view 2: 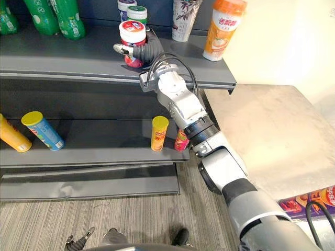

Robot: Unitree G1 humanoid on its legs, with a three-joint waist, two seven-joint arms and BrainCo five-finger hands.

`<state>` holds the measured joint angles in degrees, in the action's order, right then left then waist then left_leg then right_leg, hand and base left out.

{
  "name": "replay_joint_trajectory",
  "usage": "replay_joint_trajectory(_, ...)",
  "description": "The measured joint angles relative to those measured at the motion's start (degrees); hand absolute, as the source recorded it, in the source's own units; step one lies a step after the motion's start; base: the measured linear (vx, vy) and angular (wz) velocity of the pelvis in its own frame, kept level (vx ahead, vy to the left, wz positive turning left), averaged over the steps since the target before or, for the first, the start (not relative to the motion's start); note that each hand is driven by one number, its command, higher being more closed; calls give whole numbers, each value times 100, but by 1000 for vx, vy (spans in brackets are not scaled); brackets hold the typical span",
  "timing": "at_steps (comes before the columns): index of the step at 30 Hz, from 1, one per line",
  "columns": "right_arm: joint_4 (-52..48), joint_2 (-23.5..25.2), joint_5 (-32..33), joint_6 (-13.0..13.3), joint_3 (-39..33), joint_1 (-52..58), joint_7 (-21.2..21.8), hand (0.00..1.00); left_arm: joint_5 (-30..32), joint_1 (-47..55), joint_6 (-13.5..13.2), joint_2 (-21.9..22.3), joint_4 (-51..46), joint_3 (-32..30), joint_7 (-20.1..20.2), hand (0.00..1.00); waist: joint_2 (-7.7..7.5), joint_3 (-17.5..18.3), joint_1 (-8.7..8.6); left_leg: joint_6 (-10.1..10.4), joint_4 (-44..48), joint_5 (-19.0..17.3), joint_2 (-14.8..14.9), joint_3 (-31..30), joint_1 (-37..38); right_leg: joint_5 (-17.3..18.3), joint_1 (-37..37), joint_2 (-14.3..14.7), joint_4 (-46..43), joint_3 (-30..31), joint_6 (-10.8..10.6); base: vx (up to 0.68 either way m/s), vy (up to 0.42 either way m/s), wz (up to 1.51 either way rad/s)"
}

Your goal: Put the gum and the chips on the shelf.

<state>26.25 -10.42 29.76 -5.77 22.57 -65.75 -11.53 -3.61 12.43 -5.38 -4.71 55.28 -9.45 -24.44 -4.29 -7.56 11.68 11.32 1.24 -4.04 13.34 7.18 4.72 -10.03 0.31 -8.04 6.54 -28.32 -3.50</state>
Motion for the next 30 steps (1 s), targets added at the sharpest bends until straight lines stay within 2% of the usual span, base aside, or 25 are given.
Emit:
replay_joint_trajectory(9, 166, 9, 0, 24, 53, -178, 13, 100, 6, -25, 64, 0, -68, 1, -2, 0, -1, -107, 107, -6, 4, 3, 6, -26, -49, 14, 3, -2, 0, -38, -1, 0, 0, 0)
replay_joint_trajectory(23, 369, 12, 46, 209, 153, -295, 222, 100, 6, -26, 103, -8, -83, 7, -2, 0, -27, -158, 110, -2, 7, 15, 19, -20, -49, 31, -8, -9, 0, -29, -13, 0, 0, 0)
replay_joint_trajectory(24, 369, 12, 45, 226, 155, -297, 223, 0, 7, -27, 103, -8, -90, 7, -3, 0, -30, -166, 112, -1, 6, 16, 23, -20, -48, 32, -8, -7, 0, -29, -11, 0, 0, 0)
replay_joint_trajectory(30, 369, 12, 35, 265, 211, -314, 212, 0, 22, -26, 107, -14, -95, 10, -3, 0, -40, -173, 110, 8, 5, 22, 28, -17, -41, 33, -12, -5, 0, -27, -9, 0, 0, 0)
